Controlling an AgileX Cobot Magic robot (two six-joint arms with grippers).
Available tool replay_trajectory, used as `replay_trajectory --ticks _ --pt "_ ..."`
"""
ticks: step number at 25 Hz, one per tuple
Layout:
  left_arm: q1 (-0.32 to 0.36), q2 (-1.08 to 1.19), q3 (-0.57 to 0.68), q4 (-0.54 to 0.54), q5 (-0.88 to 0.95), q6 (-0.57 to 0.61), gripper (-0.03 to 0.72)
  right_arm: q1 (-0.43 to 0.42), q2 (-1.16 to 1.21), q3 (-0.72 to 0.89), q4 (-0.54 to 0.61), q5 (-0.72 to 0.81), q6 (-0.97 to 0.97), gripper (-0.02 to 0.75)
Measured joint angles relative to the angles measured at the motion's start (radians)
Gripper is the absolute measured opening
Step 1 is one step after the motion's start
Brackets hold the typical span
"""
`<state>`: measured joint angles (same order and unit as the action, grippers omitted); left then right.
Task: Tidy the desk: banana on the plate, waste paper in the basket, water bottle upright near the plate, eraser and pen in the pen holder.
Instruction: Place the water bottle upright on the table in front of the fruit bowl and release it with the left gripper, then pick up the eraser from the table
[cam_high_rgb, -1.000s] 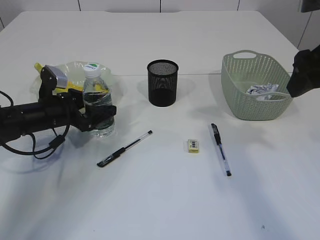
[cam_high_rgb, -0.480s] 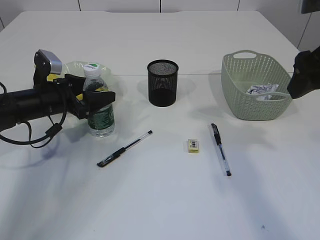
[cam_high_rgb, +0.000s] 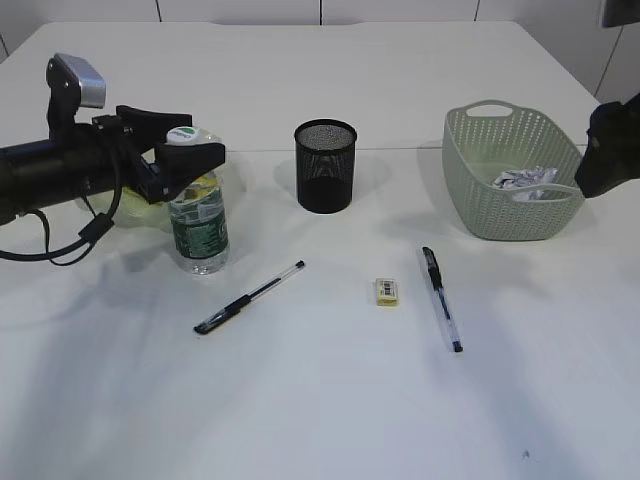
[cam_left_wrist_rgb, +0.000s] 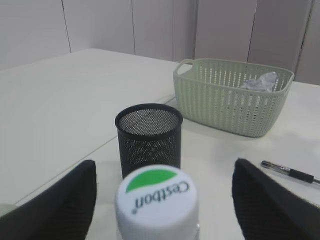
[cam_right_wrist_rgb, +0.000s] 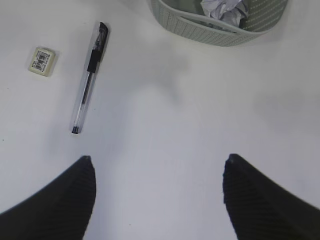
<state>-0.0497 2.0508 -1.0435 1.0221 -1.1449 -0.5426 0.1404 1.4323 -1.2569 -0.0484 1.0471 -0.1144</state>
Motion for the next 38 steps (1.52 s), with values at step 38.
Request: replay_trajectory --ticks 38 --pt "0.0 -0.748 0.009 0.829 0.586 -1.319 0.561 0.0 0.0 0.0 0.127 0.019 0.002 0.591"
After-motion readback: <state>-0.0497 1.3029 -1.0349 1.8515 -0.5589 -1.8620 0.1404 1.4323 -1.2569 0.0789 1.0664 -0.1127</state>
